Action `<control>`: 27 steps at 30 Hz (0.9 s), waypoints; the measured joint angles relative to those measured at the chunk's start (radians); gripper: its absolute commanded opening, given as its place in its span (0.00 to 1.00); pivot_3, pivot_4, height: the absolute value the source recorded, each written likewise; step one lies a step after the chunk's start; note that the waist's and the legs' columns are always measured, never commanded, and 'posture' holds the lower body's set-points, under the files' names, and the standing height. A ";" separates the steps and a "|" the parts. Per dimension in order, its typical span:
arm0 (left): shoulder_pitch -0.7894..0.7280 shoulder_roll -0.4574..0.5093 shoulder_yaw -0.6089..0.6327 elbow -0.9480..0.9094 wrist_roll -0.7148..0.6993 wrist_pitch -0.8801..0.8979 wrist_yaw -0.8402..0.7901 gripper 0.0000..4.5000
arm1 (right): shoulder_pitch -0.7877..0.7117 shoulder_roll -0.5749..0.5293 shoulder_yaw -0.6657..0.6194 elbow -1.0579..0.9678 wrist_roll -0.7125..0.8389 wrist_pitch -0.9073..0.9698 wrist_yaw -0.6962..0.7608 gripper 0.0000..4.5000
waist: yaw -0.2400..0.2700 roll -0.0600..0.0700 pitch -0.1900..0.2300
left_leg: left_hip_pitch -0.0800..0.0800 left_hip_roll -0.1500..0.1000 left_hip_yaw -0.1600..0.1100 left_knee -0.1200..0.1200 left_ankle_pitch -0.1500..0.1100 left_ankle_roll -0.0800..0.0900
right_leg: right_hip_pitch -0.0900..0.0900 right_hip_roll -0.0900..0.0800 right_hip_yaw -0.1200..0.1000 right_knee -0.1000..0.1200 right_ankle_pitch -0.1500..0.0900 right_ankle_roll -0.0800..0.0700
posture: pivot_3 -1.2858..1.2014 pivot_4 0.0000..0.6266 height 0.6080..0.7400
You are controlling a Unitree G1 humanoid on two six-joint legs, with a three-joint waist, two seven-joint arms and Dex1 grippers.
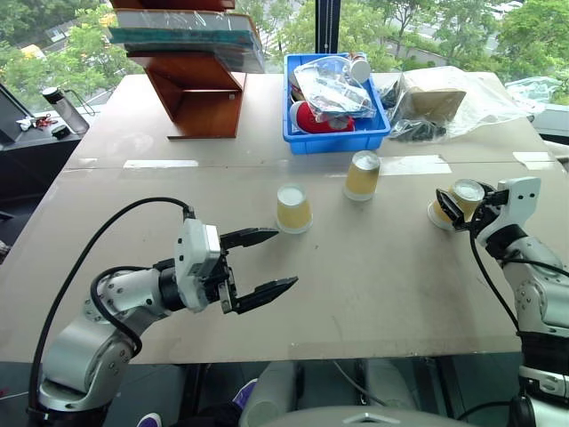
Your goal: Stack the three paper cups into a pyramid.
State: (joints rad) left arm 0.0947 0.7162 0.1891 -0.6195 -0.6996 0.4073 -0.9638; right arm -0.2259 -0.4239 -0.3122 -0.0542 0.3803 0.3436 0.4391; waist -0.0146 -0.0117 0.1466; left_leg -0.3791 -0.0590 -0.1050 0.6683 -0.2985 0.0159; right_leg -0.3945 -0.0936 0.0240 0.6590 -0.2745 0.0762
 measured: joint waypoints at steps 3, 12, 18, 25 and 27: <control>0.001 0.000 0.000 0.000 -0.001 0.000 -0.001 1.00 | 0.000 0.000 0.000 0.002 0.000 0.000 -0.006 1.00 | 0.000 0.000 0.000 | 0.000 0.000 0.000 0.000 0.000 0.000 | 0.000 0.000 0.000 0.000 0.000 0.000 | 0.52 0.24 1.00; 0.006 -0.003 -0.001 0.000 -0.001 -0.006 -0.010 1.00 | 0.005 0.000 0.000 -0.005 0.000 0.001 -0.010 0.53 | 0.000 0.000 0.000 | 0.000 0.000 0.000 0.000 0.000 0.000 | 0.000 0.000 0.000 0.000 0.000 0.000 | 0.52 0.24 1.00; 0.010 -0.012 -0.003 0.003 0.002 -0.020 -0.014 1.00 | 0.043 -0.031 0.022 -0.069 0.008 0.008 0.035 0.53 | 0.000 0.001 0.001 | 0.000 0.000 0.000 0.000 0.000 0.000 | 0.000 0.000 0.000 0.000 0.000 0.000 | 0.52 0.24 1.00; 0.030 -0.015 -0.003 0.046 0.016 -0.052 -0.027 1.00 | 0.106 -0.131 0.157 -0.338 0.114 0.093 0.225 0.53 | -0.002 0.001 0.001 | 0.000 0.001 0.000 0.000 0.000 0.000 | 0.000 0.000 0.000 0.000 0.000 0.000 | 0.52 0.24 1.00; 0.034 -0.016 -0.003 0.054 0.026 -0.060 -0.032 1.00 | 0.095 -0.133 0.198 -0.373 0.118 0.105 0.239 0.53 | -0.001 0.001 0.001 | 0.000 0.001 0.000 0.000 0.000 0.000 | 0.000 0.000 0.000 -0.001 0.000 0.000 | 0.52 0.24 1.00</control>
State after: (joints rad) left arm 0.1287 0.7007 0.1863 -0.5656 -0.6740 0.3475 -0.9963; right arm -0.1311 -0.5569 -0.1138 -0.4270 0.4980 0.4486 0.6783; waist -0.0154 -0.0104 0.1474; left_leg -0.3792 -0.0582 -0.1051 0.6682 -0.2986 0.0161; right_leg -0.3942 -0.0932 0.0238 0.6584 -0.2745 0.0762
